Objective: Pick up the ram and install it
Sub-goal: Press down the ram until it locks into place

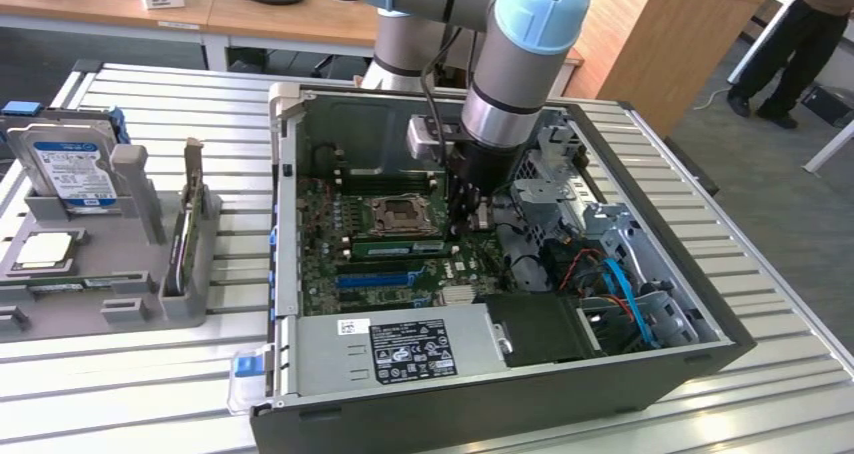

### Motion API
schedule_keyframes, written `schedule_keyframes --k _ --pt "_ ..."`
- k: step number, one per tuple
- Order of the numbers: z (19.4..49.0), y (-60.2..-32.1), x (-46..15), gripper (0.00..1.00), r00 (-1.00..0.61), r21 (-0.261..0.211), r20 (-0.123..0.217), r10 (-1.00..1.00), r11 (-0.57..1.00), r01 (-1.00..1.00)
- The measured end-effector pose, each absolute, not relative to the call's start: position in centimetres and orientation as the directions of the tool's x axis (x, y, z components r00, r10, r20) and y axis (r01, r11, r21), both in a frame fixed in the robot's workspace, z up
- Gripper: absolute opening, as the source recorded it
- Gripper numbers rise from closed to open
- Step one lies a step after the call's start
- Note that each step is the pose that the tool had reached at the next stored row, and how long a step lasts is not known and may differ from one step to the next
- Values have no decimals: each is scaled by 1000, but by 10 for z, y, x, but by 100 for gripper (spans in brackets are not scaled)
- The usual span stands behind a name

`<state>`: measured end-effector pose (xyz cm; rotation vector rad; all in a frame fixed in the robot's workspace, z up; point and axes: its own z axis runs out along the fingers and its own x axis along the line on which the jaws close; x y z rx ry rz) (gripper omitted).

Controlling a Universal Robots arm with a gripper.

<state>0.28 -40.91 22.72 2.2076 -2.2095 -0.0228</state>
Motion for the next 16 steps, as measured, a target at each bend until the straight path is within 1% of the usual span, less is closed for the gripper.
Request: schedule_keyframes --k 16 --pt "224 -409 3 11 -1 21 1 -1000 1 -1000"
